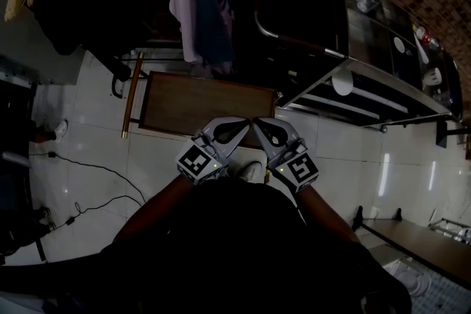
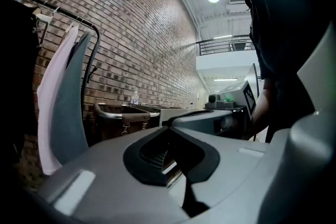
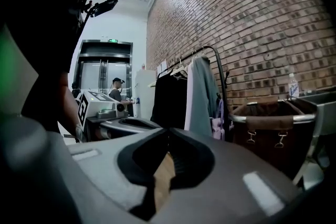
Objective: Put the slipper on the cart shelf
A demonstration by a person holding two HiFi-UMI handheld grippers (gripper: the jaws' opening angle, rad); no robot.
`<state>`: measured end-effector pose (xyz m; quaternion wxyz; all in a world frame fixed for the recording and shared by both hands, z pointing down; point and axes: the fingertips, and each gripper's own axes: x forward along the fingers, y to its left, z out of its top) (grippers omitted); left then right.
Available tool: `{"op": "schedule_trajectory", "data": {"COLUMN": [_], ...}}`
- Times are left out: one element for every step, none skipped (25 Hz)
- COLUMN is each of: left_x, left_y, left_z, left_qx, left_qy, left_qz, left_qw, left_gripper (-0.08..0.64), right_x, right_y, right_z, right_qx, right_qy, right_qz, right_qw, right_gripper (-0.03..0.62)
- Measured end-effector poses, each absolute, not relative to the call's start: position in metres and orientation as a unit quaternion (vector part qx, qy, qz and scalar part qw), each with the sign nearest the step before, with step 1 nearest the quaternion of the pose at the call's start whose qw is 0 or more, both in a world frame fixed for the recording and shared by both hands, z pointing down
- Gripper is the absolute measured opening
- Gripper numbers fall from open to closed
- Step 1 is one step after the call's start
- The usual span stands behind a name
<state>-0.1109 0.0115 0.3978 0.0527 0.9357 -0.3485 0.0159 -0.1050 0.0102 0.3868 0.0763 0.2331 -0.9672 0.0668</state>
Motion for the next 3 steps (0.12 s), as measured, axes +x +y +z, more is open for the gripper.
{"op": "schedule_trajectory", "data": {"left_x": [-0.1114, -0.1119, -0.1124], "left_y": [0.0116, 0.0117, 0.0119], "left_z": [0.3968, 0.3953, 0.3938], "left_qx": [0.936, 0.935, 0.935], "left_qy": [-0.348, -0.348, -0.348], "left_qz": [0.015, 0.015, 0.014], "left_qw": [0.056, 0.060, 0.064], "left_gripper": [0.002, 0.002, 0.002], "right_x": [-0.1057, -0.1064, -0.1071], "right_y": [0.0104, 0.0106, 0.0108], "right_z": [0.3866, 0.3864, 0.3863], "right_qx": [0.233, 0.233, 0.233], "right_qy": [-0.967, -0.967, -0.967], "right_qz": [0.066, 0.066, 0.066], "right_qw": [0.076, 0.076, 0.075], "right_gripper": [0.003, 0.003, 0.003]}}
